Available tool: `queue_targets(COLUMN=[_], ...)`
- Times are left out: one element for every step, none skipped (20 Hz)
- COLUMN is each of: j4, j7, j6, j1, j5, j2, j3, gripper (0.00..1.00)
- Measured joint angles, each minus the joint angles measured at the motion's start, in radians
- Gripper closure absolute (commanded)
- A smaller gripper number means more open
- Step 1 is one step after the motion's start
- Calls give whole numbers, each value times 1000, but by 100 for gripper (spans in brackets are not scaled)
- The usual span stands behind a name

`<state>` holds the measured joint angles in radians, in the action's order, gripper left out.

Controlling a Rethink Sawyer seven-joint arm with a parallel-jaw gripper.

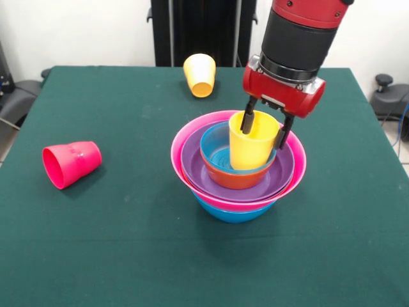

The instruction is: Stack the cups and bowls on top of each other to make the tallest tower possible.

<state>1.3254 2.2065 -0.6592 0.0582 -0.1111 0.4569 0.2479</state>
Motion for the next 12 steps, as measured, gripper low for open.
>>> queue_targets(j4=[0, 0, 0, 0, 0, 0, 0, 0, 0, 0, 0, 0], j7=[0, 0, 0, 0, 0, 0, 0, 0, 0, 0, 0, 0], j6=[0, 0, 0, 0, 0, 0, 0, 0, 0, 0, 0, 0], j1=[1, 1, 1, 1, 2, 2, 2, 2, 2, 2, 2, 2], j5=[-2, -3, -5, -7, -9, -11, -13, -19, -22, -25, -27, -31], j2=[0, 0, 0, 0, 0, 0, 0, 0, 0, 0, 0, 0], j3=[2, 2, 4, 4, 5, 5, 5, 5, 5, 5, 5, 5], gripper=[0, 0, 0, 0, 0, 0, 0, 0, 0, 0, 0, 0])
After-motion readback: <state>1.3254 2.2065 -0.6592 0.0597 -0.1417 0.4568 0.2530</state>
